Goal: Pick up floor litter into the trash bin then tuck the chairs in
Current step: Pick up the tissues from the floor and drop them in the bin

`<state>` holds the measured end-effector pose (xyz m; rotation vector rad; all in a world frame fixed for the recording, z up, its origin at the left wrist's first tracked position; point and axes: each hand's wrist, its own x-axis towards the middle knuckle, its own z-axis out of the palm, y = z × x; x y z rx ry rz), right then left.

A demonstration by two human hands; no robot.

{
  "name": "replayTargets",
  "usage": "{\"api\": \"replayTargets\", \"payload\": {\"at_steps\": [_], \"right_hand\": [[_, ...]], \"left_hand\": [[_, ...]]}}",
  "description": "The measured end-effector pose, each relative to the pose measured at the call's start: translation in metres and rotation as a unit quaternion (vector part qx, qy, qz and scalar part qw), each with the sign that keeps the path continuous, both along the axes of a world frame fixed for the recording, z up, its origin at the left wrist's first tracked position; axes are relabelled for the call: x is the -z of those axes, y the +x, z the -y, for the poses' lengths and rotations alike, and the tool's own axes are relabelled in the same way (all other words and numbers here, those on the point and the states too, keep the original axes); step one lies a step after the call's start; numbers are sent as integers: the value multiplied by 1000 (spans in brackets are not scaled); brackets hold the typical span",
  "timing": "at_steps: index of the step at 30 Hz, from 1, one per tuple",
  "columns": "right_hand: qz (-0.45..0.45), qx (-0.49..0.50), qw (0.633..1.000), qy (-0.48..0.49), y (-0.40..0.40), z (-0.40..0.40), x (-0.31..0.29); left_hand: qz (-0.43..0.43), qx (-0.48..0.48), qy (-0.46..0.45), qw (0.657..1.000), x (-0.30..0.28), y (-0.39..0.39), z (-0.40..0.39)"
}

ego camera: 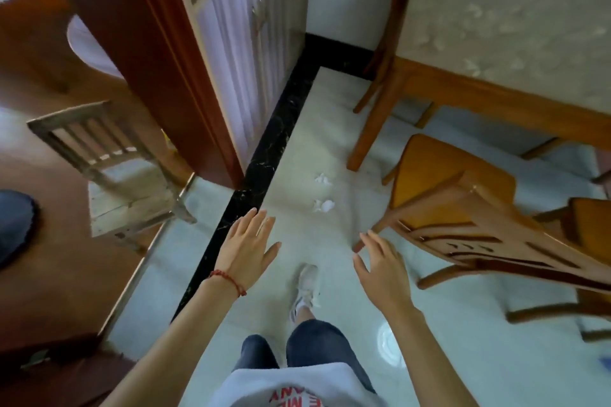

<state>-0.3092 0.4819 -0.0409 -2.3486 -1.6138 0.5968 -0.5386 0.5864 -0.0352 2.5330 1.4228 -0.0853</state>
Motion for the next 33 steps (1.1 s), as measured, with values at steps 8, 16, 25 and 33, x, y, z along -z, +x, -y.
{"api": "replayTargets", "payload": {"at_steps": [8,16,25,33], "right_hand": [[-32,42,999,-6,35,-87,9],[-39,62,997,-14,59,-162,27],[-35,146,988,-31,66,-240,46],[-37,195,979,-49,80,-300,92]], "left_hand": [[-31,26,-21,999,8,49,-97],[-6,37,-42,998,11,85,-183],[-18,125,-94,987,45,121,-300],[14,150,-111,982,98,150,-371]]}}
